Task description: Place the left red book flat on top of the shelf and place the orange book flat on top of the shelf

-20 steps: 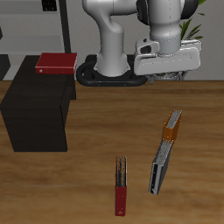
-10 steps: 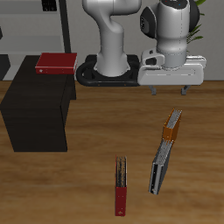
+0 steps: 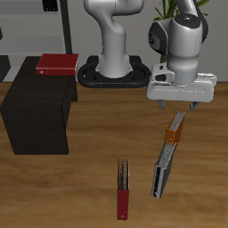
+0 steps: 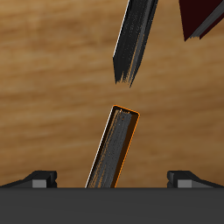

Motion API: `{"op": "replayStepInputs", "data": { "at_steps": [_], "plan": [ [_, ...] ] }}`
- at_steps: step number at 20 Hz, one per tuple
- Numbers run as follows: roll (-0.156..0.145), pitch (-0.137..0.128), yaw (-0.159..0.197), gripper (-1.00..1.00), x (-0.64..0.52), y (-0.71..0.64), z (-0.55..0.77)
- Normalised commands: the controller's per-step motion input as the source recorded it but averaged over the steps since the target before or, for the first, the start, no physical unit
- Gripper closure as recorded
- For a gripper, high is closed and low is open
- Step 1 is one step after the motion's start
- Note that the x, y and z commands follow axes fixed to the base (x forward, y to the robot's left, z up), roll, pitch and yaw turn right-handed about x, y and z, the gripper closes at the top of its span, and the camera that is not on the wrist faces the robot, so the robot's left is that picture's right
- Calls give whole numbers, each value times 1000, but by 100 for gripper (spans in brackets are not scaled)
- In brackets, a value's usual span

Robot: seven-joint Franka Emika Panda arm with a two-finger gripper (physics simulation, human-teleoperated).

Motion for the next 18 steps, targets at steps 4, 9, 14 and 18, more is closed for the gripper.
{"op": "replayStepInputs", "data": {
  "at_steps": [4, 9, 14, 18],
  "plan": [
    [3, 11, 0, -100, 138, 8, -187],
    [11, 26, 14, -100, 84, 3, -320],
    [4, 51, -31, -100, 4, -25, -243],
    [20, 48, -32, -100, 29, 18, -136]
  ]
}}
